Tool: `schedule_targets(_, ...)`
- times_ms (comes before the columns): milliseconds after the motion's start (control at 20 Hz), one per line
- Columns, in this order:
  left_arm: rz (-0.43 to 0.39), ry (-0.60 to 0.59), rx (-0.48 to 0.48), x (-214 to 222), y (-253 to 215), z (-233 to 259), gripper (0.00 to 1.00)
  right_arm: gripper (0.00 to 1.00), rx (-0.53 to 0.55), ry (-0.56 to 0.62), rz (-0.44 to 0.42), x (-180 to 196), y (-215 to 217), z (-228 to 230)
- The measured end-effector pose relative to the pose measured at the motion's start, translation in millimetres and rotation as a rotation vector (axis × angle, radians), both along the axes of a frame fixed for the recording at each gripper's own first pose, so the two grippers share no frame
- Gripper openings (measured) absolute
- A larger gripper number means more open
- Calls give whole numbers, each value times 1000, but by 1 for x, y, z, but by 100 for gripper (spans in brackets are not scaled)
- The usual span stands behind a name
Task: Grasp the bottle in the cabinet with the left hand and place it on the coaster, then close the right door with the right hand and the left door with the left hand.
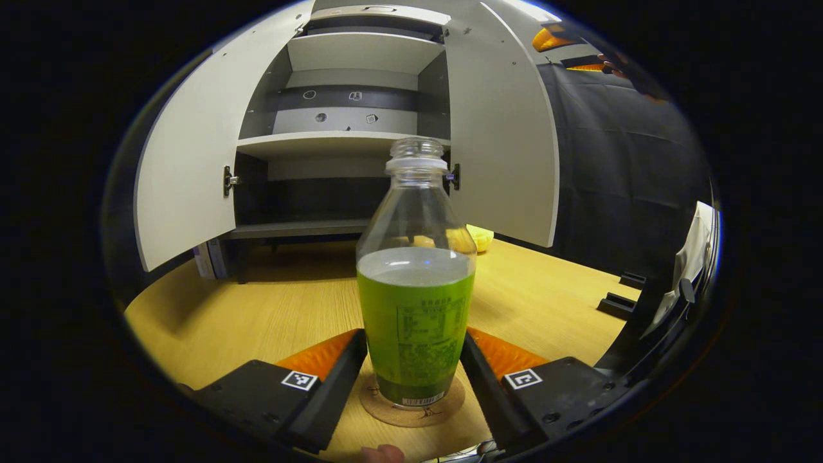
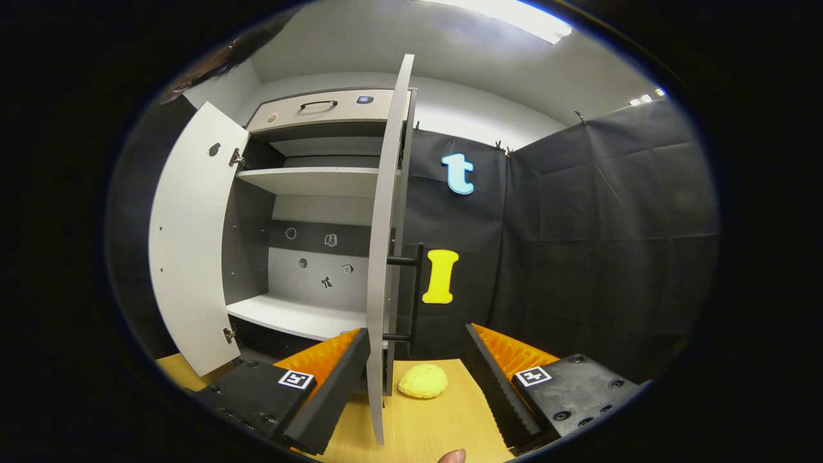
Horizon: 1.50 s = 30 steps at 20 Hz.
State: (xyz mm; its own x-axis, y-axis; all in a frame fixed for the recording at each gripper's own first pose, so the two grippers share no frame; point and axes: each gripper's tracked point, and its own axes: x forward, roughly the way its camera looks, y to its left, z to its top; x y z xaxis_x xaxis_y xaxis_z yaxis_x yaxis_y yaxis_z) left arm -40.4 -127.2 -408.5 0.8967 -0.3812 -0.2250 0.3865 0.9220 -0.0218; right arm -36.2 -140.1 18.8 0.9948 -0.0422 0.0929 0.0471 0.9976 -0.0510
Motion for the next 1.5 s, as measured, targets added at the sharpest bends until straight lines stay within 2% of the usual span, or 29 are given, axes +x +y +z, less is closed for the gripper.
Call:
schedule_targets(100, -4, 55, -13, -5, 0, -10, 95, 97, 12, 10, -6, 0, -2, -2)
schedule_targets(300, -34, 122, 15, -26, 9, -16, 95, 97, 63, 36, -14, 3, -9, -8)
schedule_targets(450, -63, 124, 41, -46, 19, -1, 95, 97, 87, 36, -46, 12, -26, -5)
schedule_targets(600, -51, 120, 37, -60, 34, 29, 95, 97, 113, 52, -93, 29, -45, -9)
schedule_targets(800, 4, 91, -8, -70, 53, 92, 95, 98, 126, 60, -110, 50, -60, -10)
schedule_targets(1100, 166, -19, -85, -45, 102, 192, 95, 98, 147, 70, -65, 54, -49, -7)
schedule_targets(1200, 200, -45, -80, -38, 122, 211, 95, 96, 138, 67, -64, 56, -48, -6)
schedule_targets(1350, 248, -68, -68, -35, 154, 231, 95, 97, 182, 90, -53, 55, -45, -9)
schedule_targets(1500, 272, -93, -50, -38, 178, 244, 95, 98, 190, 89, -43, 54, -24, -8)
